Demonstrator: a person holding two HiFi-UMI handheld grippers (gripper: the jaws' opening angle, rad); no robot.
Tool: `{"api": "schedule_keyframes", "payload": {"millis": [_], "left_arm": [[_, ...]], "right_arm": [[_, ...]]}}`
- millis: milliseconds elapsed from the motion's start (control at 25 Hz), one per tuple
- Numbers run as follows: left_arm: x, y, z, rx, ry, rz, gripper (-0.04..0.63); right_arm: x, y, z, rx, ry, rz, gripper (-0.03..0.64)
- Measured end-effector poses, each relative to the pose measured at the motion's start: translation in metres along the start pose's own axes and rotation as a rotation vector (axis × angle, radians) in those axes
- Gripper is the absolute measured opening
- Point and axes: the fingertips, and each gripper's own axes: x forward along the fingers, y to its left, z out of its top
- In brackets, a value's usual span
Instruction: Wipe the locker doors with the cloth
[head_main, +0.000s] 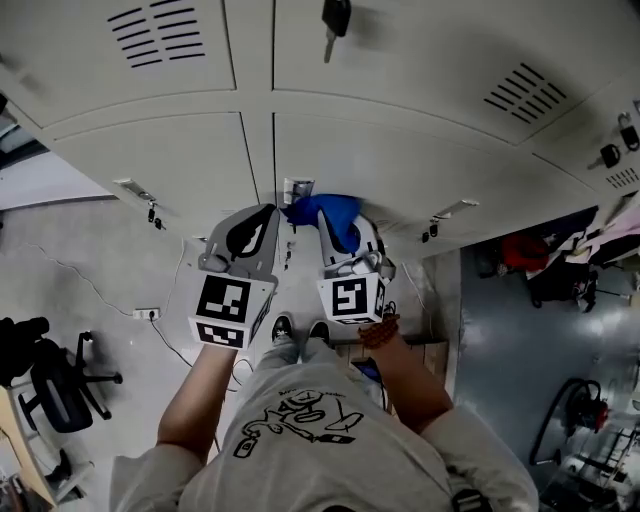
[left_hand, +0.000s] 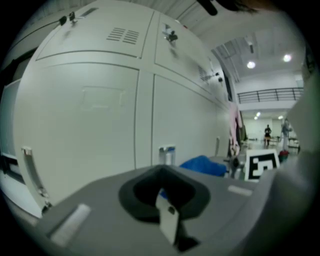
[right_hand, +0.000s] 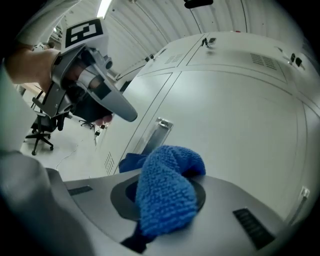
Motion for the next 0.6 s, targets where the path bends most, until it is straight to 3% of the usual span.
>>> {"api": "schedule_keyframes", "payload": {"millis": [240, 600], "left_arm": [[0.001, 0.006, -0.029, -0.022, 0.050, 0.011, 0.003], [-0.007, 0.016, -0.069, -0.055, 0.118, 0.037, 0.003]], "right_arm": [[0.017, 0.032, -0.040, 0.009, 0.033, 0.042, 0.023], [0.027, 0.055, -0.055, 0.049, -0.004, 0.050, 0.023]]}}
